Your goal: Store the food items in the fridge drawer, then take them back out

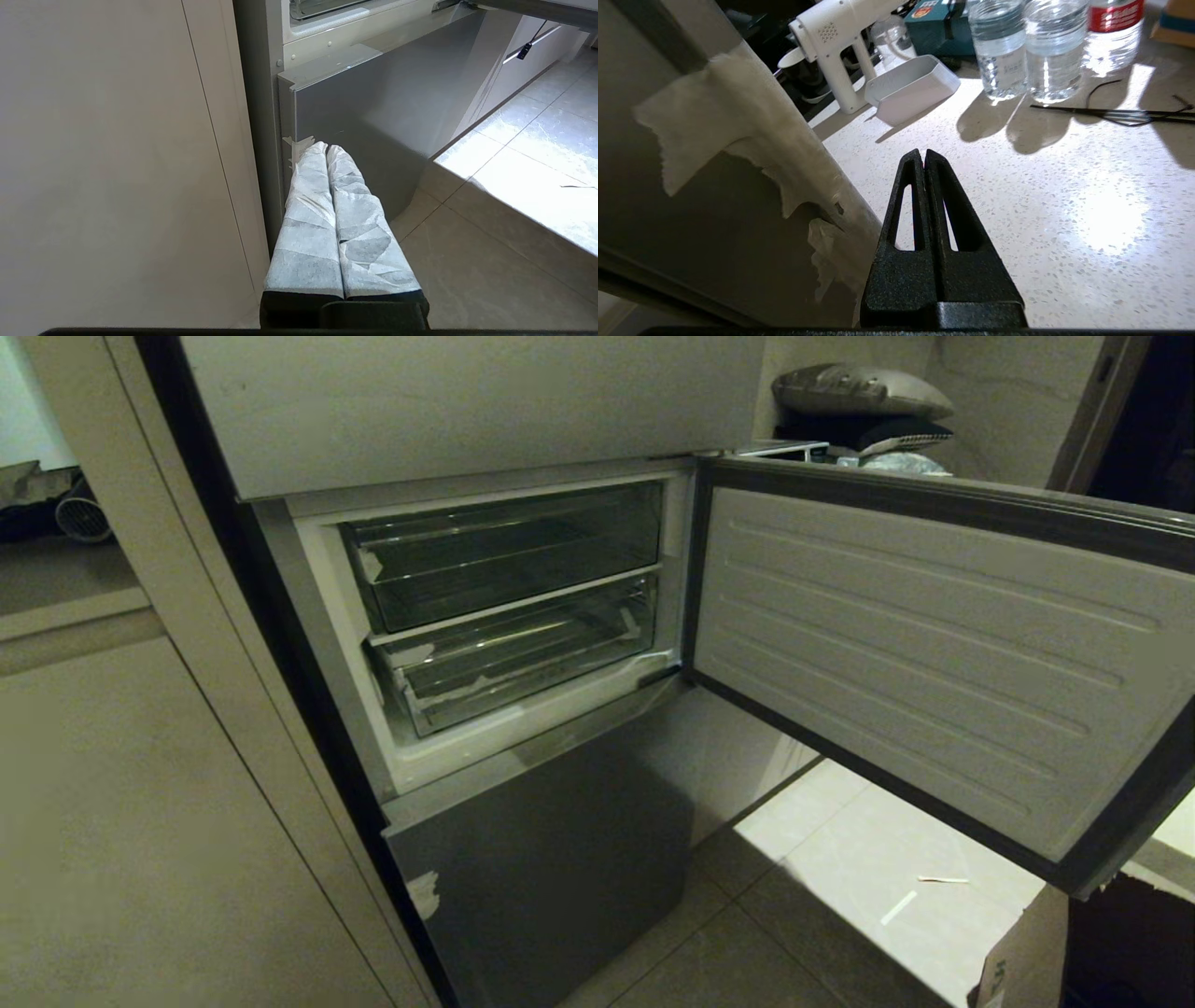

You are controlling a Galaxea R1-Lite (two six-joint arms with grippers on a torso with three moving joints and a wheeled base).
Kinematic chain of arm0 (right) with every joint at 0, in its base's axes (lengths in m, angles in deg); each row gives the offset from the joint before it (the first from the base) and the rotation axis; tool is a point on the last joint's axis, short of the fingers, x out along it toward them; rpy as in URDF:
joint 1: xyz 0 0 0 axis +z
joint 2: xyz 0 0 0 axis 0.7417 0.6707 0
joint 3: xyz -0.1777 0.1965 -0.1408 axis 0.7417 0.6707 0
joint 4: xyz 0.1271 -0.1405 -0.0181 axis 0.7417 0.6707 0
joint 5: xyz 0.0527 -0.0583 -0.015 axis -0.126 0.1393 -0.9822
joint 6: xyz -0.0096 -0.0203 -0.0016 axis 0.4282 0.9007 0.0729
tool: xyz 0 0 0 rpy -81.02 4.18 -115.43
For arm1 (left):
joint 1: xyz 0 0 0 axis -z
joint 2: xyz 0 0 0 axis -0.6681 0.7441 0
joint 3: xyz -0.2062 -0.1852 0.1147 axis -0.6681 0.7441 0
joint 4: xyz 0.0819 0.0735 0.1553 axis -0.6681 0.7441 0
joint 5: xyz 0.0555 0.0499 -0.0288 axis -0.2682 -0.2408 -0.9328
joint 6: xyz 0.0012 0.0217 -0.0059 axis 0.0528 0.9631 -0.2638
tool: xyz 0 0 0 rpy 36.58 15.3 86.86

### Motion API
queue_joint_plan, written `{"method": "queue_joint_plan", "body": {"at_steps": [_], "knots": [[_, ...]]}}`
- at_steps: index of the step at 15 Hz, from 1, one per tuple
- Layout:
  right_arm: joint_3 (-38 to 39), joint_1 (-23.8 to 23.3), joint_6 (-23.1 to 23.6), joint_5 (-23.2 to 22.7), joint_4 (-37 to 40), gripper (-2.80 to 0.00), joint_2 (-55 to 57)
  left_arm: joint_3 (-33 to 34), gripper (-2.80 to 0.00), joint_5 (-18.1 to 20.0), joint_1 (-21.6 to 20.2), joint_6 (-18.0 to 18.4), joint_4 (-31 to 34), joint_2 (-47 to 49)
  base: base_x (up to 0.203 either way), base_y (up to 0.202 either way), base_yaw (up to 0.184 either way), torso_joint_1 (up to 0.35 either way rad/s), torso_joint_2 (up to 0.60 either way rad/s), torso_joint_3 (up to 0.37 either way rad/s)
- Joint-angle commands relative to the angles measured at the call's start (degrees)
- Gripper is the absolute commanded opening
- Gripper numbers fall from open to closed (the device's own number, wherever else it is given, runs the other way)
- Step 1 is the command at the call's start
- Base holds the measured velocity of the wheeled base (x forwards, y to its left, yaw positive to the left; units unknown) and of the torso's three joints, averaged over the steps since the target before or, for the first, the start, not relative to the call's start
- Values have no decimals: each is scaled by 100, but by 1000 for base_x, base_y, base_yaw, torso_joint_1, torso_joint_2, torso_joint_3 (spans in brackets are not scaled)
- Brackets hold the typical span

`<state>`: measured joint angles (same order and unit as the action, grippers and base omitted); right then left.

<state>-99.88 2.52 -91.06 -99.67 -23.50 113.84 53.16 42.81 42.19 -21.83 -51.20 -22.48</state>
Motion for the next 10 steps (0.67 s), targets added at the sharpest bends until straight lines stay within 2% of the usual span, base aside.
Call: {"method": "queue_joint_plan", "body": {"at_steps": [1, 5, 10], "knots": [[-1, -7, -1, -259, -25, -280, 35, 1, -280, -4, 0, 0, 0, 9, 0, 0, 0, 0, 0, 0], [87, -17, 0, -771, -16, -280, -32, 1, -280, -4, 0, 0, 0, 9, 0, 0, 0, 0, 0, 0], [489, -17, 14, -804, -26, -280, -402, 1, -280, -4, 0, 0, 9, 9, 0, 0, 0, 0, 0, 0]]}}
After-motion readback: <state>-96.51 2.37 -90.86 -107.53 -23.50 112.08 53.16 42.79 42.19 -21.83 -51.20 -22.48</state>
